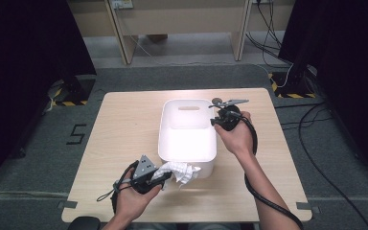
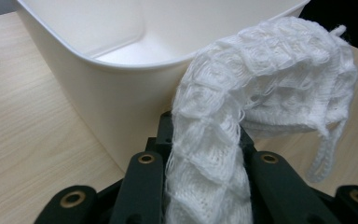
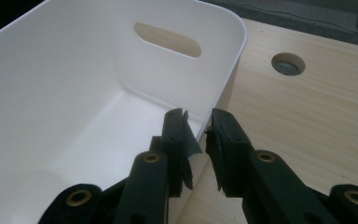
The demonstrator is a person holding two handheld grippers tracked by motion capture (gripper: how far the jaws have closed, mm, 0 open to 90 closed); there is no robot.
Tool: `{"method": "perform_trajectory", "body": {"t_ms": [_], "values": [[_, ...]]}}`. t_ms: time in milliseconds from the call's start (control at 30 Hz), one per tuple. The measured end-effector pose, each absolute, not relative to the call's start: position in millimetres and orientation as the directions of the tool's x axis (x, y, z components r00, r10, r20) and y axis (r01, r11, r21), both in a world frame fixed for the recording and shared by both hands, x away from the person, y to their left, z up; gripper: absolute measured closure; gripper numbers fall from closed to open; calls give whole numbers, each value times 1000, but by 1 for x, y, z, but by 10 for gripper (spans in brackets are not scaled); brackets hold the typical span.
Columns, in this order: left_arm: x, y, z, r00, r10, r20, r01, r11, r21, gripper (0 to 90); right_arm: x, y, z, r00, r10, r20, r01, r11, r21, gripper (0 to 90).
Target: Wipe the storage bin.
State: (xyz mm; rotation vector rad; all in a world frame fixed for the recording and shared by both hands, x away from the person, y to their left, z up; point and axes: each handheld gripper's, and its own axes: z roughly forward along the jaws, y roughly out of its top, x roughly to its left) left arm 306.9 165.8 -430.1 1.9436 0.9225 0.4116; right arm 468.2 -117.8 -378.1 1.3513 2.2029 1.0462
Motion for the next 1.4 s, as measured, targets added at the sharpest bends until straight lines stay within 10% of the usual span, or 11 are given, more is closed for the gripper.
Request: {"method": "perform_trajectory", "body": {"t_ms": [1400], "values": [[324,175,-496,656,750,-86,534,-382,754,729,469,-117,-377,-490,869,62,604,288,743,766]]}}
